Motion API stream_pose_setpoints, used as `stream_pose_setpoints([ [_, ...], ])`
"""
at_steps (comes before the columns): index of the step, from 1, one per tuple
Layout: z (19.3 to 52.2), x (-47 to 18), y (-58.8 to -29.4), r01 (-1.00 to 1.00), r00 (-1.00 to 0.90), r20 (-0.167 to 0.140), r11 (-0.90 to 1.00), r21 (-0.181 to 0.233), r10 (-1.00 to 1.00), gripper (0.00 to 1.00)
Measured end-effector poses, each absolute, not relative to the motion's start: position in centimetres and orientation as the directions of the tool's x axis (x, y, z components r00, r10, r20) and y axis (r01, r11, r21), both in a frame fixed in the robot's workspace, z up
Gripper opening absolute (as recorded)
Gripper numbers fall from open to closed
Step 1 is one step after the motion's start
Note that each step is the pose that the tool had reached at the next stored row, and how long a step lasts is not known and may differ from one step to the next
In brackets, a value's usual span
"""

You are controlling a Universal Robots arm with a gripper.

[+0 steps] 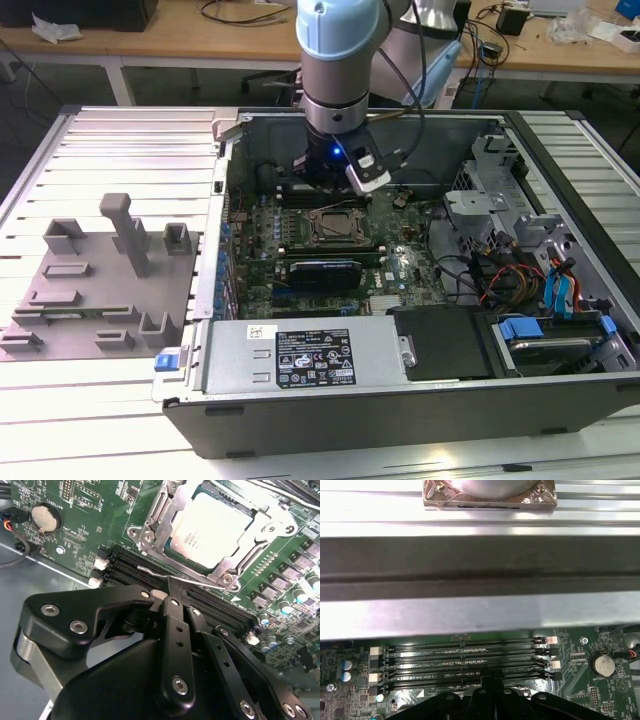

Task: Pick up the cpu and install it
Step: 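Install the first cpu locking lever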

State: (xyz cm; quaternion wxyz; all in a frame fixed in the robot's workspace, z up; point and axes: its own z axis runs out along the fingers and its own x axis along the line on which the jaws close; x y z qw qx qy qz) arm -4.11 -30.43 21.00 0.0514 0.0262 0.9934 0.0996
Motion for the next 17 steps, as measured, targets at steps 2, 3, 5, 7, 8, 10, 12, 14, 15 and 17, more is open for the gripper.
stream_pose_setpoints([
  [2, 20.81, -4.25, -30.43, 0.04, -0.992, -0.107, 0.979, 0.201, 0.062, 0.11],
  [3, 20.78, -4.24, -30.42, 0.039, -0.992, -0.109, 0.979, 0.2, 0.062, 0.11],
  [5, 20.77, -4.25, -30.43, 0.039, -0.992, -0.109, 0.979, 0.199, 0.062, 0.11],
  [7, 20.76, -4.25, -30.42, 0.04, -0.992, -0.109, 0.979, 0.199, 0.062, 0.11],
  [8, 20.68, -4.25, -30.42, 0.043, -0.992, -0.109, 0.979, 0.197, 0.065, 0.11],
  [10, 20.37, -4.25, -30.43, 0.056, -0.991, -0.11, 0.98, 0.193, 0.078, 0.11],
  [12, 20.32, -4.25, -30.43, 0.066, -0.99, -0.111, 0.98, 0.188, 0.088, 0.11],
  [14, 20.28, -4.25, -30.43, 0.083, -0.988, -0.111, 0.98, 0.183, 0.105, 0.11],
  [15, 20.26, -4.25, -30.43, 0.092, -0.987, -0.111, 0.979, 0.182, 0.114, 0.11],
  [17, 20.23, -4.25, -30.43, 0.111, -0.985, -0.111, 0.977, 0.18, 0.132, 0.11],
])
